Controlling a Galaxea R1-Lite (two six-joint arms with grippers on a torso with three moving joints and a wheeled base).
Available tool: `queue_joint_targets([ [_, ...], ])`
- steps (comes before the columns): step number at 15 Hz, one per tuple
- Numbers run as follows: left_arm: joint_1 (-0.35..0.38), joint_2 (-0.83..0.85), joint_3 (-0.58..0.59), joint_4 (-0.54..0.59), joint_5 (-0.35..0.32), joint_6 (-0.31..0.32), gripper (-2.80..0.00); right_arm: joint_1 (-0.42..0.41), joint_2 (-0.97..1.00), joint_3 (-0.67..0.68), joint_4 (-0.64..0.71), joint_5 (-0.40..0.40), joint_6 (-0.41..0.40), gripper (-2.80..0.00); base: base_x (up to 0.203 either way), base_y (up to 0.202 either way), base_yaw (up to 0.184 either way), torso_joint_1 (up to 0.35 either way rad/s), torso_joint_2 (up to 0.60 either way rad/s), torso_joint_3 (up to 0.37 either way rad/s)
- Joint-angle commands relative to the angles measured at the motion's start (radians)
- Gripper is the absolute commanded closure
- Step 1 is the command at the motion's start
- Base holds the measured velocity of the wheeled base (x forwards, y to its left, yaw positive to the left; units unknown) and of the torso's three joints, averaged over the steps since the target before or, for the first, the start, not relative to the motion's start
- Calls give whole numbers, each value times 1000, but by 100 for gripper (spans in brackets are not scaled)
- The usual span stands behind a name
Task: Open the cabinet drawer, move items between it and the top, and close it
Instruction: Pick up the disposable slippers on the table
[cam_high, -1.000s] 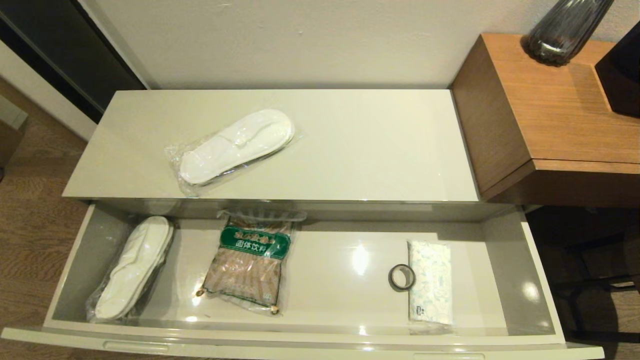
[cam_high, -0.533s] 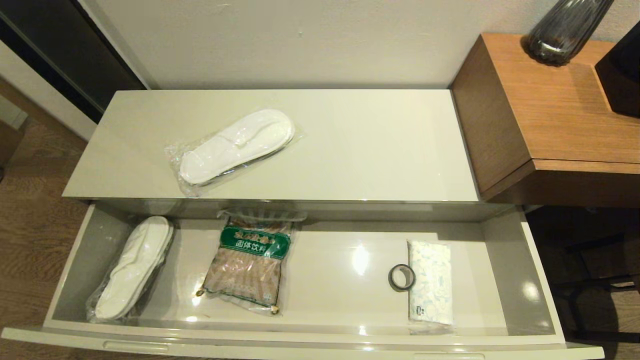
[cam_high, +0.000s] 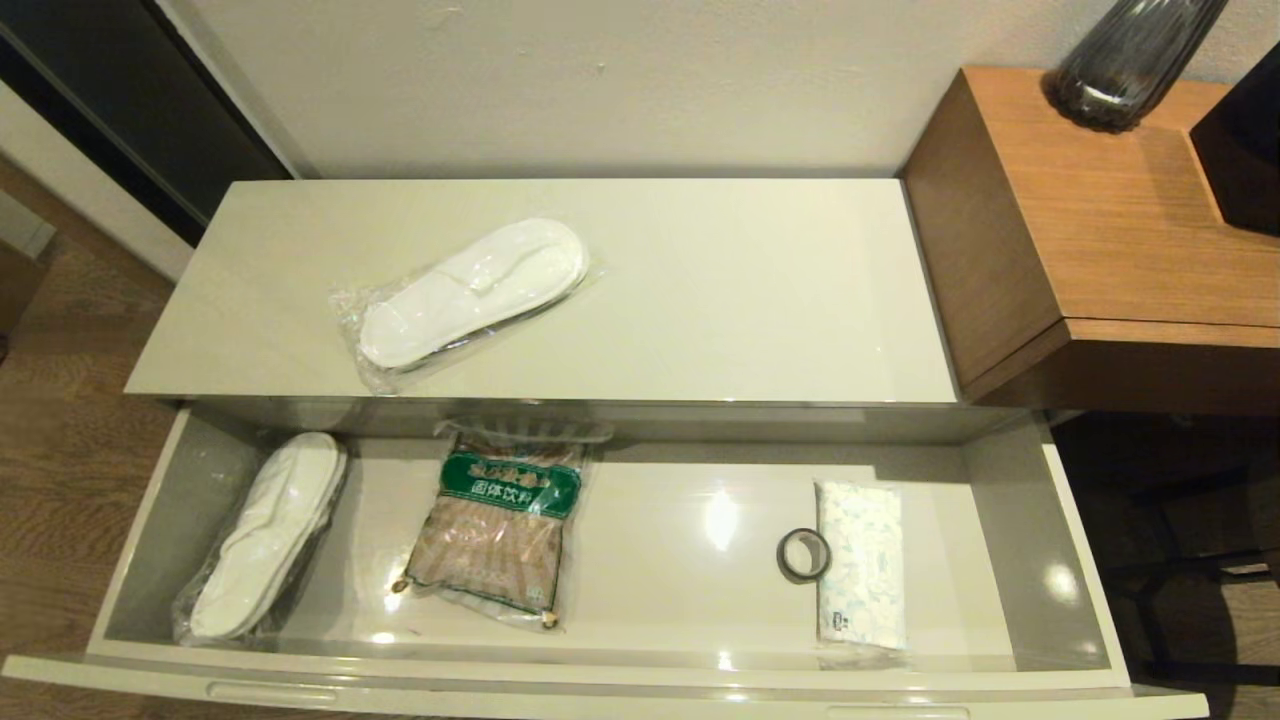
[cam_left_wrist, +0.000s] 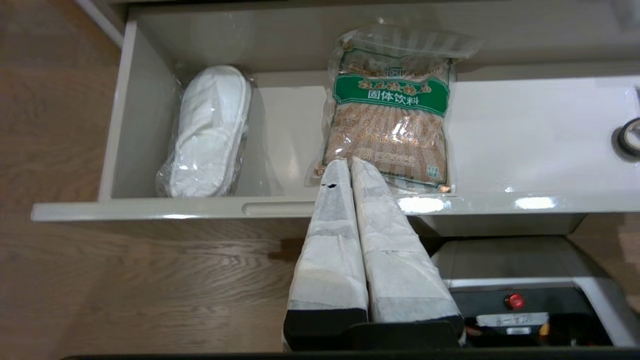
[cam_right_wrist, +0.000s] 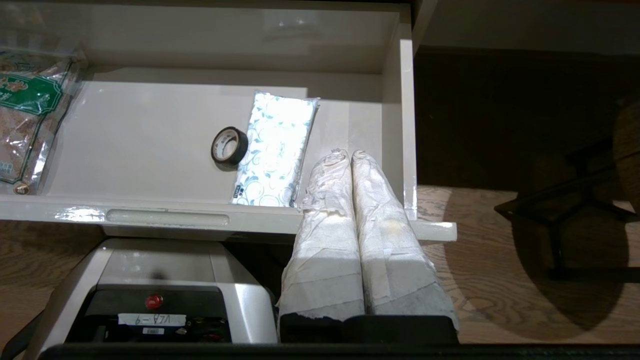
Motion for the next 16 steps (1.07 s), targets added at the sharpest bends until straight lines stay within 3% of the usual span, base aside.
queue_joint_targets([
  [1,1,20,-76,82,0,35,0,0,2,0,0,0,-1,0,0,0,0,0,0,0],
  [4,1,137,-313,276,-2,35,0,0,2,0,0,0,-1,0,0,0,0,0,0,0],
  [7,1,350,-513,344,23,-6,0,0,2,0,0,0,-1,0,0,0,0,0,0,0],
  [11,0,738,-828,455,41,1,0,0,2,0,0,0,-1,0,0,0,0,0,0,0],
  [14,-2,1027,-1044,572,83,74,0,0,2,1,0,0,-1,0,0,0,0,0,0,0],
  [16,-20,1203,-1150,591,105,162,0,0,2,0,0,0,-1,0,0,0,0,0,0,0],
])
